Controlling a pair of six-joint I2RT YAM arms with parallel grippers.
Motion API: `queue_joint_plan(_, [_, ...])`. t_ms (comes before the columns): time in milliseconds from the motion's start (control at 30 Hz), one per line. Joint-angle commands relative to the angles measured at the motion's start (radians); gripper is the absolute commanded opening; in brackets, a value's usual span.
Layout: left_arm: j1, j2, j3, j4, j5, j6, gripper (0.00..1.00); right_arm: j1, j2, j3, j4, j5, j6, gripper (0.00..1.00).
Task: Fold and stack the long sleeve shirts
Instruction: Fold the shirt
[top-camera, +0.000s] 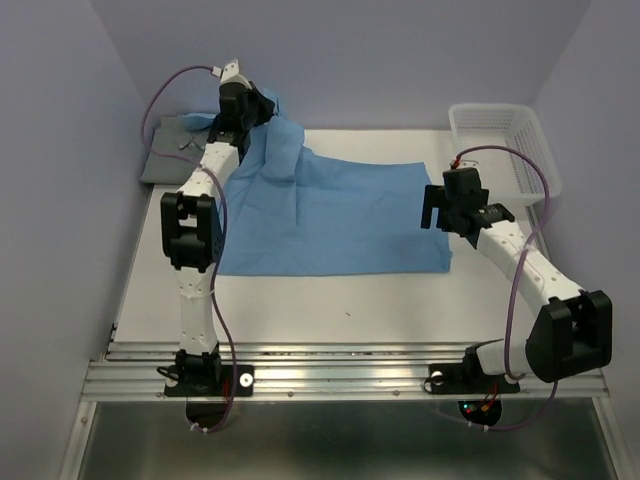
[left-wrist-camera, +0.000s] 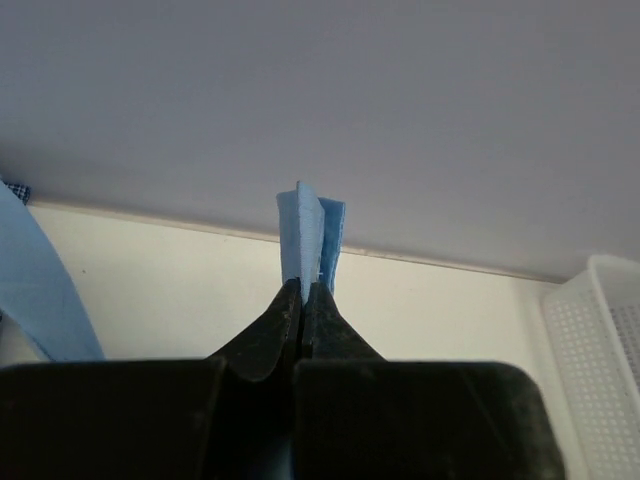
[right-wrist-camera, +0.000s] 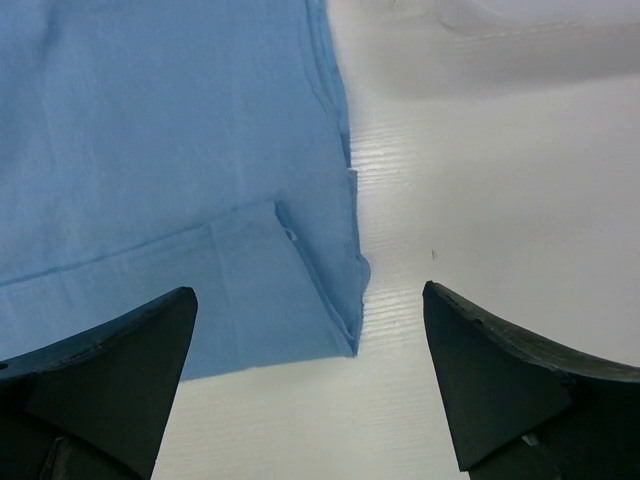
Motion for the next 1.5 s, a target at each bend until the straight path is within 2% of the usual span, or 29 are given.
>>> queue_joint_plan(0, [-0.020,-0.221,-0.185,0.127,-0.028,0.036,0.00,0.007,-0.074,-0.009,0.009,-0.014,-0.006,1.00])
queue_joint_plan(67, [-0.042,-0.308,-0.279,0.162,-0.033,0.050,0.00,0.007,-0.100,-0.009,0.006,-0.026,-0.003,1.00])
queue_joint_plan(167, [-0.071,-0.338,-0.293,0.169,-0.091,0.094,0.00,0.007,-0.120,-0.009,0.006,-0.054,-0.001,1.00])
queue_joint_plan(267, [-0.072,-0.277,-0.185,0.088,-0.120,0.113,0.00,0.007,-0.143,-0.020,0.012,-0.091,-0.001,1.00])
queue_joint_plan(467, [-0.072,-0.125,-0.062,0.014,-0.172,0.108,0.00,0.007,-0.151,-0.038,0.011,-0.163,0.000,1.00])
queue_joint_plan(633, [-0.057,0.004,0.049,0.000,-0.208,0.104,0.00,0.007,-0.134,-0.045,-0.014,-0.158,0.002,1.00])
queue_joint_plan(767, [-0.026,0.104,0.217,-0.032,-0.220,0.101,0.00,0.007,-0.125,-0.046,-0.023,-0.146,0.002,1.00])
queue_joint_plan(867, [-0.002,0.153,0.293,-0.020,-0.177,0.105,0.04,0.007,-0.111,-0.048,-0.029,-0.131,0.002,1.00])
queue_joint_plan(1067, [0.021,0.158,0.304,0.037,-0.142,0.174,0.11,0.007,-0.088,-0.049,-0.032,-0.105,0.003,1.00])
queue_joint_plan(1167, [0.026,0.159,0.302,0.052,-0.033,0.210,0.11,0.007,-0.080,-0.049,-0.025,-0.095,0.000,1.00])
queue_joint_plan(1233, [0.035,0.159,0.301,0.064,0.126,0.246,0.12,0.007,-0.076,-0.048,-0.020,-0.095,-0.003,1.00])
queue_joint_plan(1300, [0.037,0.156,0.304,0.049,0.192,0.292,0.12,0.007,-0.074,-0.048,-0.022,-0.086,-0.004,1.00])
queue_joint_plan(1467, [0.037,0.109,0.271,0.017,0.171,0.303,0.00,0.007,-0.075,-0.054,-0.023,-0.074,-0.003,1.00])
